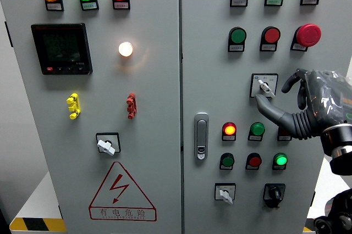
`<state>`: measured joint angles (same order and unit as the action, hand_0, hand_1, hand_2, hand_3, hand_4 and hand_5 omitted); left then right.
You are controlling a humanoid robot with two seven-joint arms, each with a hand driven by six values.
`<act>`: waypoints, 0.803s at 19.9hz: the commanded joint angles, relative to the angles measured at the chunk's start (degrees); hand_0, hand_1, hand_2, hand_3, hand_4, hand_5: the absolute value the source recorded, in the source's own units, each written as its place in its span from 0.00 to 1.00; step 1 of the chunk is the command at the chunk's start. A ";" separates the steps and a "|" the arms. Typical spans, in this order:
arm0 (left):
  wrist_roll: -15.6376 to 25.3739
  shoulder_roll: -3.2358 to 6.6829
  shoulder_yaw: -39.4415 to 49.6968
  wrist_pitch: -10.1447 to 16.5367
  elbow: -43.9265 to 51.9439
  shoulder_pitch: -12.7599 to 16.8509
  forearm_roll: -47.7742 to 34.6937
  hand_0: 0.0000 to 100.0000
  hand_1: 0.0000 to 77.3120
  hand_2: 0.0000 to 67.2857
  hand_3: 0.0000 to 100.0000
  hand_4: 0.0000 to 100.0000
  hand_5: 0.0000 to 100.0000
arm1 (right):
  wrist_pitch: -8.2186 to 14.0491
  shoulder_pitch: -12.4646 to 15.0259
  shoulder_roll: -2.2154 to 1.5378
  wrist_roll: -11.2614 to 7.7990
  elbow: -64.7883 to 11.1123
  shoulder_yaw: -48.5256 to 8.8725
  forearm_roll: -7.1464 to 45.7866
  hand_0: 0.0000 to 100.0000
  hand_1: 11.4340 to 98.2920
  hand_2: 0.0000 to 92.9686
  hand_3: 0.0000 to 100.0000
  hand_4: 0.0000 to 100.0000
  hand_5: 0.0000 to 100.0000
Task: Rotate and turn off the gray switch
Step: 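Close the right hand fingers around the white switch knob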
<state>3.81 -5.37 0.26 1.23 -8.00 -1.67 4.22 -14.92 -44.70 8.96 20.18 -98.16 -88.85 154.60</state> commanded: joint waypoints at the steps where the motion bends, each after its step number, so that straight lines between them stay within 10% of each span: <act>1: -0.03 0.01 0.00 0.00 0.00 0.00 0.00 0.00 0.00 0.19 0.18 0.10 0.12 | 0.15 -0.04 0.00 0.38 0.60 0.17 0.00 0.00 0.23 0.67 1.00 0.93 1.00; 16: -0.03 0.01 0.00 0.00 0.00 0.00 0.00 0.00 0.00 0.19 0.18 0.09 0.12 | 0.59 -2.32 0.00 -0.15 3.94 0.25 0.00 0.00 0.24 0.67 1.00 0.93 1.00</act>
<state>3.81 -5.36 0.26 1.23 -8.00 -1.67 4.22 -14.25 -46.56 8.96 20.05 -94.52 -88.64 154.59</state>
